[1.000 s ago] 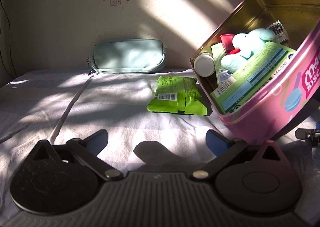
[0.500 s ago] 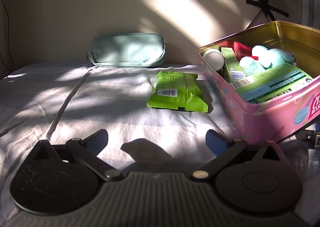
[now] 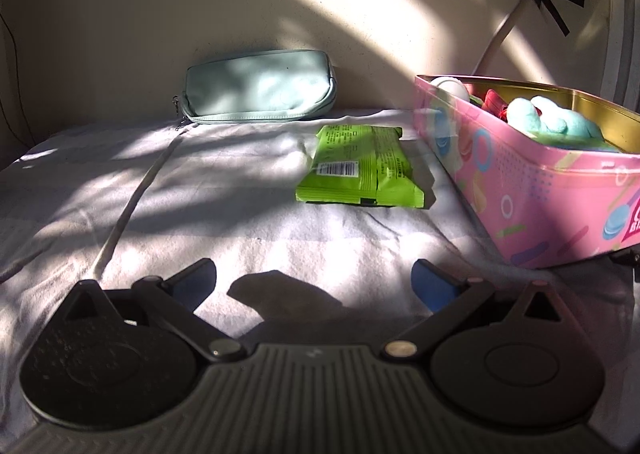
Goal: Organize objects
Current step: 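Tip the pink Macaron tin by hand, pouring items onto the bed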
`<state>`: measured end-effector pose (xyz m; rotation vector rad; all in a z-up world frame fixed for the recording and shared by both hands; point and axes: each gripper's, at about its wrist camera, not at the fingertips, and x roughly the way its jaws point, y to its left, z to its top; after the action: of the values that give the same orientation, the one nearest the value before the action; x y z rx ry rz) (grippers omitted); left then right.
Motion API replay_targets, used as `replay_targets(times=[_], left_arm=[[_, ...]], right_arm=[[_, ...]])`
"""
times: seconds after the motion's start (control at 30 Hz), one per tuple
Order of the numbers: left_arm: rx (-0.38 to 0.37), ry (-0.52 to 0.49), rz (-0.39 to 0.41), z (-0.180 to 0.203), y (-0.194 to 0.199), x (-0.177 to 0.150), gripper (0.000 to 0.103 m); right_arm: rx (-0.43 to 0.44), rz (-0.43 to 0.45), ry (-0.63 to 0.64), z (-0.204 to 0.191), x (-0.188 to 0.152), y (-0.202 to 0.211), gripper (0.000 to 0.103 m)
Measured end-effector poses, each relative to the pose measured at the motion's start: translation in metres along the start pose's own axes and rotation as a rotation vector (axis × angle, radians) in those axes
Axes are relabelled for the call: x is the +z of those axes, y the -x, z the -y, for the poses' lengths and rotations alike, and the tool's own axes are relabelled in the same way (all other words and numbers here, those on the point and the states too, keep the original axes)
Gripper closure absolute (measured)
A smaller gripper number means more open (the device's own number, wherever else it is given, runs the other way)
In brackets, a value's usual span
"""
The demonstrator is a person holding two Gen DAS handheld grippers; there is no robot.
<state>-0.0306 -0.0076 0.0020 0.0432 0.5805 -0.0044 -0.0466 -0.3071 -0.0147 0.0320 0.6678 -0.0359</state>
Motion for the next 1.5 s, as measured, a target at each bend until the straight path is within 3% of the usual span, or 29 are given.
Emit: replay_targets(times=[0.87, 1.5], left_arm=[[0.03, 0.006, -0.039, 0.0012, -0.0044, 0.0009, 0.0], [0.001, 0.04, -0.076, -0.0054, -0.0075, 0.0018, 0.0]], right_arm=[[0.0, 0.0, 0.0, -0.0001, 0.0, 0.0, 0.0], [0.0, 0.0, 0.0, -0.0002, 0.0, -0.0001, 0.0]])
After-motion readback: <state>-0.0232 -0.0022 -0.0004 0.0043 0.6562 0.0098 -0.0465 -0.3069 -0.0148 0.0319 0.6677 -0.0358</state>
